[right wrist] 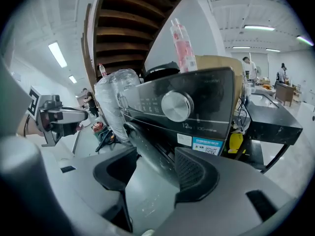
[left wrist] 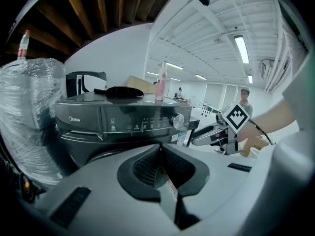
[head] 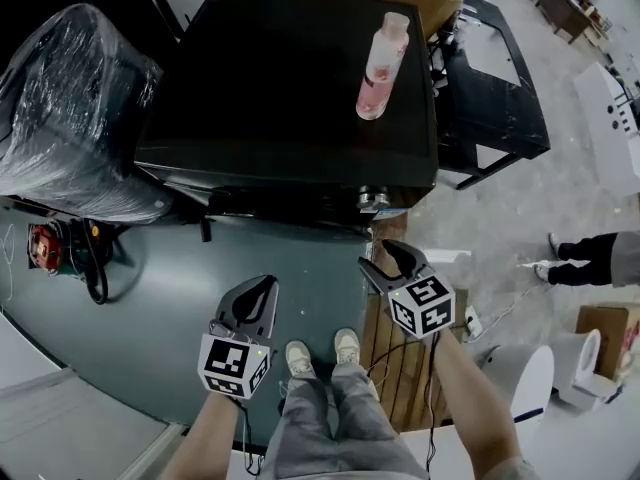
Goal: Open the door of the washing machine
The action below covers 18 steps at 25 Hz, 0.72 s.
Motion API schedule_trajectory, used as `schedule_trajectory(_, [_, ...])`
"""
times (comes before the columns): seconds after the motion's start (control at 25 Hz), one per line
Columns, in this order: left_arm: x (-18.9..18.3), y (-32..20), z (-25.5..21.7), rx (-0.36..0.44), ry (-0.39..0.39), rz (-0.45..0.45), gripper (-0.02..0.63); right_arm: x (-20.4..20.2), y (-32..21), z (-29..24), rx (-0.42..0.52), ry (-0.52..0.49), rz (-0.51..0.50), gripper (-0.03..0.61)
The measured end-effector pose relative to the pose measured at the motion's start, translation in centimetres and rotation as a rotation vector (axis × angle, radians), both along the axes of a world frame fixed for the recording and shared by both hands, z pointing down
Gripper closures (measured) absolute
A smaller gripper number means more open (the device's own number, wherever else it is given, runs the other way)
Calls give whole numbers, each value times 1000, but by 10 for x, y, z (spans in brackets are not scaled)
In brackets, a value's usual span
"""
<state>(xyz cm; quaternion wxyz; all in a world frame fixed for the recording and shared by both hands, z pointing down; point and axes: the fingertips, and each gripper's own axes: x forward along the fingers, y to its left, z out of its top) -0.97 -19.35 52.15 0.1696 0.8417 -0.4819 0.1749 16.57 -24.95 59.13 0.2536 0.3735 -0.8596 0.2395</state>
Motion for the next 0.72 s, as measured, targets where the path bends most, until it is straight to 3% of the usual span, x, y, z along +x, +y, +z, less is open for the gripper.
schedule_trajectory(0.4, [3, -23, 94, -116, -7, -46, 584, -2, -43, 105, -83, 42, -87, 325])
schedule_trajectory(0.72, [0, -33, 128, -148, -4, -67, 584, -11, -51, 152, -110, 97, -175, 326])
